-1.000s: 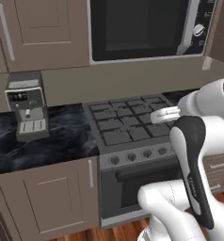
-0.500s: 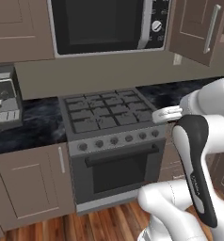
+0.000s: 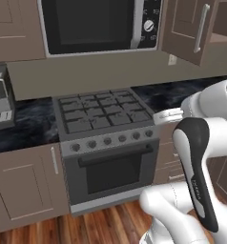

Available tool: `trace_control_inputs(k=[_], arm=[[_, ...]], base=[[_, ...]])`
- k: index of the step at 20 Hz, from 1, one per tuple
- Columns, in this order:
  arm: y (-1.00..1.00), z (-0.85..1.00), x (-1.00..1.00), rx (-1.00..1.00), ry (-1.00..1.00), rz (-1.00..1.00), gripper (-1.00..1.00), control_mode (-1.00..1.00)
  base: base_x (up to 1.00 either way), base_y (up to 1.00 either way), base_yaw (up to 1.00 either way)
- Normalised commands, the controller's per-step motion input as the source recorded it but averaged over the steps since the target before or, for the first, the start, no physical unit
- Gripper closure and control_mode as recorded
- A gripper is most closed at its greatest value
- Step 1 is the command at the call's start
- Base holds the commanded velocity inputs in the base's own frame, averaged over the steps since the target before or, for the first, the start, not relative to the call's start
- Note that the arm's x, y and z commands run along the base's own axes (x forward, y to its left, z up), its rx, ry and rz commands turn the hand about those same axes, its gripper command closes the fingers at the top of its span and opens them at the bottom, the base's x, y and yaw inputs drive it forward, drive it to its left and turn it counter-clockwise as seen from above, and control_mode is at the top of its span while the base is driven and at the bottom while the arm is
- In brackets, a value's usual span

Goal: Take 2 condiments from the cabinet and move them on the counter near the stove.Make sure the condiments are lined up with each other, next to each other.

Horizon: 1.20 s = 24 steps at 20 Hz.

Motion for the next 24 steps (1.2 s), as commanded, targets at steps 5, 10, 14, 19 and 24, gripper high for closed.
trace_control_inputs(k=[5, 10, 14, 19, 24], arm=[[0.0, 0.0, 0.0, 0.0, 0.0, 0.0, -1.0, 1.0], [0.0, 0.0, 0.0, 0.0, 0.0, 0.0, -1.0, 1.0], [0.0, 0.0, 0.0, 0.0, 0.0, 0.0, -1.0, 1.0], [0.0, 0.0, 0.0, 0.0, 0.0, 0.0, -1.0, 1.0], [0.0, 0.0, 0.0, 0.0, 0.0, 0.0, -1.0, 1.0]], base=[[0.08, -0.56, -0.04], [0.0, -0.52, -0.01], [0.03, -0.53, -0.01], [0.25, -0.57, -0.01], [0.34, -0.56, -0.01]])
